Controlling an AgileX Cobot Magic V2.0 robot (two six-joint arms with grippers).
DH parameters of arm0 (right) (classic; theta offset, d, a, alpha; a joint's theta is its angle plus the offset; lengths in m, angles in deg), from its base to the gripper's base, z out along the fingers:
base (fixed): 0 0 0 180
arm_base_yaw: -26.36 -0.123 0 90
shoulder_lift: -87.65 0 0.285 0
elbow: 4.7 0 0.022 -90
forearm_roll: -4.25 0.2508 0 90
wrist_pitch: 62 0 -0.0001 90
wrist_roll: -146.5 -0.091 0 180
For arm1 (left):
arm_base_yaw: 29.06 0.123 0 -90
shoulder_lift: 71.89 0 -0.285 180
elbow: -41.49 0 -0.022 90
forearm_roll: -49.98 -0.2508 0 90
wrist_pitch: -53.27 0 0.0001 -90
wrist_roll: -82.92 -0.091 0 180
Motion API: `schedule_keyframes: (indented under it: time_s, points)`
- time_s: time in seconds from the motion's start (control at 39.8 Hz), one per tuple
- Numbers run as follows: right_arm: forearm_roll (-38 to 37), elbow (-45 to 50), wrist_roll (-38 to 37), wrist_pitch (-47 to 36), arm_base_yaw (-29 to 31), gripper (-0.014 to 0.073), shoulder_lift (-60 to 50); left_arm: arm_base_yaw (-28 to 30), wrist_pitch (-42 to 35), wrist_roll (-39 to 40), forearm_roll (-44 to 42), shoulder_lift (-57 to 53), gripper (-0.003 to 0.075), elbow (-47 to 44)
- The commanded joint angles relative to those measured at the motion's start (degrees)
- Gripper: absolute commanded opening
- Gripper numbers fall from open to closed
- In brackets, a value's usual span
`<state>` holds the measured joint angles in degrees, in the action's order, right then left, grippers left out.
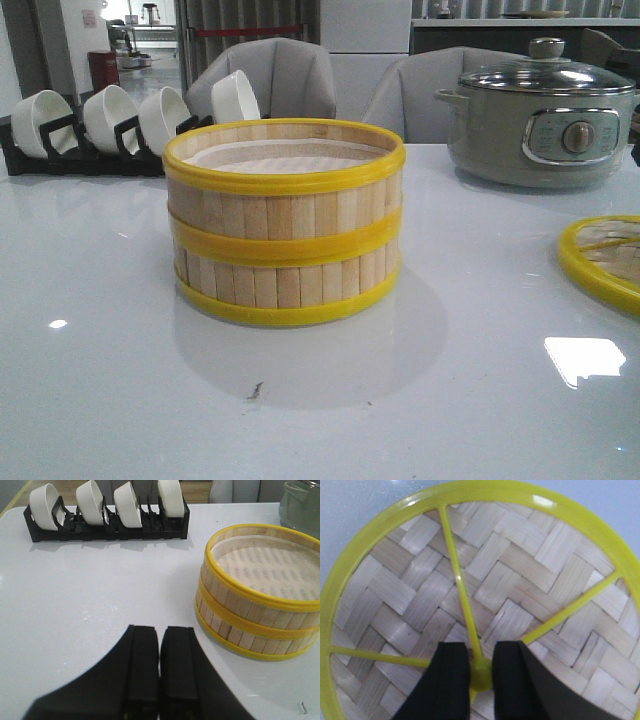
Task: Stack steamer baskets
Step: 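Grasp the lid's central yellow hub with the right gripper, then lift the lid with the right gripper and carry it over the stack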
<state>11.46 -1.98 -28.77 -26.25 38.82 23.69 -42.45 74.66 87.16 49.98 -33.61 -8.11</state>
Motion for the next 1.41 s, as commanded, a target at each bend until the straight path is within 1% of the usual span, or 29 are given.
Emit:
schedule_keyframes:
  time_s: [0.0,0.33,0.43,0.6,0.7,0.83,0.98,1.21,1.38]
  points:
    - [-0.43,-1.82,0.43,-0.32,-0.01,0.0056,-3.0,0.07,-4.96,0.25,0.0,0.04,0.0083,1.56]
    - [0.03,-2.71,0.43,1.07,-2.51,0.0056,-8.11,0.07,-4.96,0.25,0.0,0.04,0.0084,1.56]
    - [0.15,-4.84,0.43,3.47,-4.09,0.0056,-9.5,0.07,-4.96,0.25,0.0,0.04,0.0083,1.56]
    - [0.76,-12.21,0.43,11.04,-8.31,0.0056,-10.95,0.07,-4.96,0.25,0.0,0.04,0.0083,1.56]
    - [1.49,-17.95,0.43,16.14,-11.86,0.0056,-11.02,0.07,-4.96,0.25,0.0,0.04,0.0083,1.56]
    - [2.22,-24.13,0.43,19.93,-16.71,0.0056,-10.83,0.07,-4.96,0.25,0.0,0.04,0.0083,1.56]
    - [2.22,-31.14,0.43,20.14,-23.27,0.0056,-10.11,0.07,-4.96,0.25,0.0,0.04,0.0083,1.56]
    - [2.22,-42.72,0.43,21.87,-32.74,0.0056,-4.28,0.07,-4.96,0.25,0.0,0.04,0.0083,1.56]
    - [2.22,-47.91,0.43,22.9,-38.35,0.0056,1.02,0.07,-4.96,0.25,0.0,0.04,0.0083,1.56]
